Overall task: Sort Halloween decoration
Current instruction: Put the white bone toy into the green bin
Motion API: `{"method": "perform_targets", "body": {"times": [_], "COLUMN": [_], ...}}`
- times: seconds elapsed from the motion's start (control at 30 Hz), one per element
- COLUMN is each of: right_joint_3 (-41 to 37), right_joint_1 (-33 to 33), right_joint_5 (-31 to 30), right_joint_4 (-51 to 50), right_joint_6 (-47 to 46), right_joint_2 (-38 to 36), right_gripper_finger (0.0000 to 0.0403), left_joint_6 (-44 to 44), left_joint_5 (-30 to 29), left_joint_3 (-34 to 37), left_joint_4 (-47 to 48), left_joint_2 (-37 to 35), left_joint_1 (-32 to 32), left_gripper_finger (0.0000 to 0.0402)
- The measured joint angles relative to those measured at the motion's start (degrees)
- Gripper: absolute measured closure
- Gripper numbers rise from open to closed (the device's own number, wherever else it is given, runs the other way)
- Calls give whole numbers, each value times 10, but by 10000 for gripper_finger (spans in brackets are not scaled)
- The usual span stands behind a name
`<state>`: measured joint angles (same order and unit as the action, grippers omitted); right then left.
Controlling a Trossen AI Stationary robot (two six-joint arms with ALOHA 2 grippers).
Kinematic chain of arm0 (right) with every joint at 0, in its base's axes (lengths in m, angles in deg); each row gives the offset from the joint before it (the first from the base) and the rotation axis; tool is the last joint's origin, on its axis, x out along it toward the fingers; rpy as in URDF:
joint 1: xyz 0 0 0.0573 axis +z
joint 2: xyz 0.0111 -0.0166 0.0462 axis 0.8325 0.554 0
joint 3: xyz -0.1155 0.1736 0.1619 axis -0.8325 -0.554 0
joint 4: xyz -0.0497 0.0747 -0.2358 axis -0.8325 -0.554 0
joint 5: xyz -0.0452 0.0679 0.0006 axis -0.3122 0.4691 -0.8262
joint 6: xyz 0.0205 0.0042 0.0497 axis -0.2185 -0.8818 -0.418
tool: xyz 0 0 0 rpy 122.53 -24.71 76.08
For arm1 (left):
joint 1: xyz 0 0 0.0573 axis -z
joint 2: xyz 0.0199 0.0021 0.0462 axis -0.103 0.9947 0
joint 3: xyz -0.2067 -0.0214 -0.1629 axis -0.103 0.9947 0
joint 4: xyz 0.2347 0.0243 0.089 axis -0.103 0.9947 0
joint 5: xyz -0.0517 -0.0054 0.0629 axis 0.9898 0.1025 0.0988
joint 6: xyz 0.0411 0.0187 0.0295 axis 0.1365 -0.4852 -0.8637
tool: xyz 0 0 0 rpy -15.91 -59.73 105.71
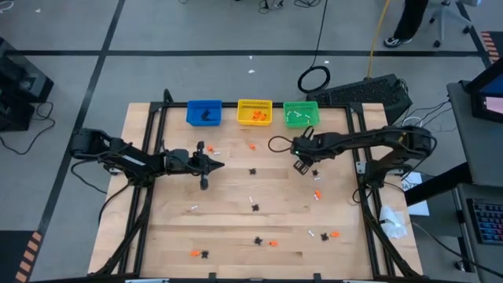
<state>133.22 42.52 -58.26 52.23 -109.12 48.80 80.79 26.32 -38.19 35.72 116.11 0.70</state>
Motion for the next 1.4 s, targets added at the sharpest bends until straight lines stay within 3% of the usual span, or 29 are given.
{"method": "perform_targets", "body": {"times": [0.3,0.7,1.2,1.4], "right_joint_3": [-6,-4,67,139], "right_joint_1": [-25,-38,-43,-95], "right_joint_5": [2,58,75,43], "right_joint_4": [-5,-3,-23,-4], "right_joint_6": [27,107,159,195], "right_joint_2": [31,34,11,12], "right_gripper_finger": [297,396,402,402], "left_joint_6": [0,-1,-2,-2], "left_joint_5": [0,0,0,0], "left_joint_3": [0,0,0,0], "left_joint_4": [0,0,-1,-3], "left_joint_2": [0,0,0,0], "left_joint_1": [0,0,0,0], "left_gripper_finger": [402,402,402,402]}}
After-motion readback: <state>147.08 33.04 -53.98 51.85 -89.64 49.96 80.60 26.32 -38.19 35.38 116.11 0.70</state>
